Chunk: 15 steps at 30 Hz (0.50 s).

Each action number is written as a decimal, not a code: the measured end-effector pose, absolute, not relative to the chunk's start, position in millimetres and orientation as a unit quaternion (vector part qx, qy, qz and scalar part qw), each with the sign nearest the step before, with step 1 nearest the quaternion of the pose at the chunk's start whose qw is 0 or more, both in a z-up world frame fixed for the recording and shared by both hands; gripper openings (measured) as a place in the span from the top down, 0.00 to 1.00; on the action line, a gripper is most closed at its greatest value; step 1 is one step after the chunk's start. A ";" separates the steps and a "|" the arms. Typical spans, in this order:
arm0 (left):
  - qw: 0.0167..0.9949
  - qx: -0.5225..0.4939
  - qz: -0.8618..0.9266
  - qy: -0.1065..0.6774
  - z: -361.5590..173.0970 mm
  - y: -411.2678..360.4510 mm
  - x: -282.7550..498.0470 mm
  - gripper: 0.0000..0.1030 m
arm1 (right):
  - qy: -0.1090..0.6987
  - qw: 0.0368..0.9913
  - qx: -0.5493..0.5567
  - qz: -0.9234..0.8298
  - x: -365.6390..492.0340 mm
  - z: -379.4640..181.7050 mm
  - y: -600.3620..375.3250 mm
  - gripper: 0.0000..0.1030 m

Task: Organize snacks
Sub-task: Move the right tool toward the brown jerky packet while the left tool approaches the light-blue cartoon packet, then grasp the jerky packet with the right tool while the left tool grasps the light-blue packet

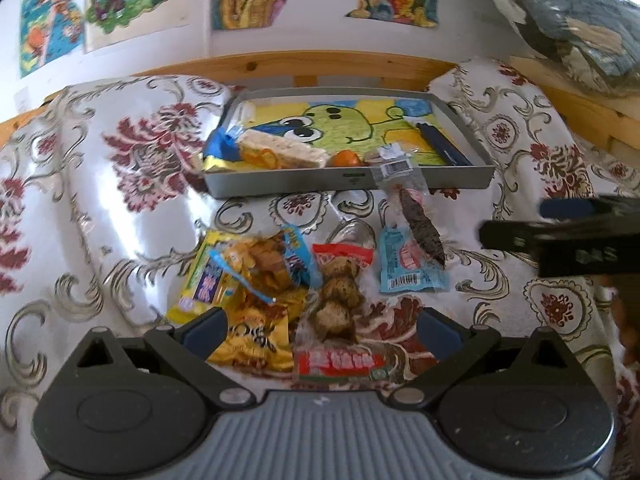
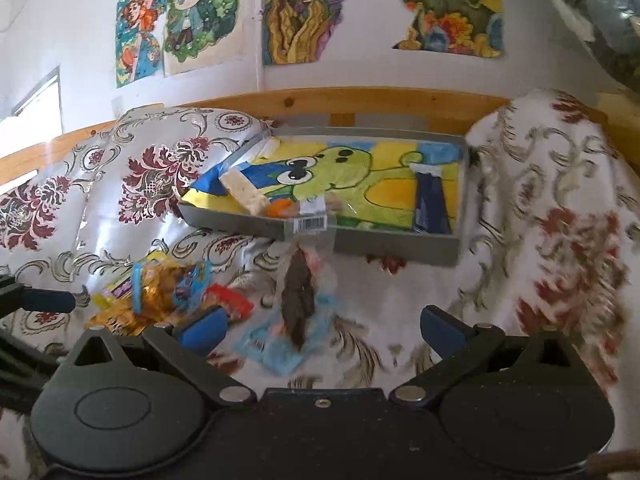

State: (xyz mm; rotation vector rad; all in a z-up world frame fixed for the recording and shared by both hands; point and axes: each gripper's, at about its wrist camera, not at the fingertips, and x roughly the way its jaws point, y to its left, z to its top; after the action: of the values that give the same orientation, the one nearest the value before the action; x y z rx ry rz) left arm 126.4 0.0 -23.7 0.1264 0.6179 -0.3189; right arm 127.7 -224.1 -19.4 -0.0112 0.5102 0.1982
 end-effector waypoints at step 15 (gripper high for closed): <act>0.924 0.090 -0.192 0.319 -33.3 -3.8 159.3 0.00 | 0.275 0.954 -0.029 0.115 210.0 -54.6 -199.2 0.13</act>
State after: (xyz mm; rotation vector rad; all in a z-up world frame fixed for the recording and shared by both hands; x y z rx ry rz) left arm 159.3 -3.8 -33.3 0.1844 0.6548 -0.3937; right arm 210.0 -199.2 -54.6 -0.0596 0.5589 0.2346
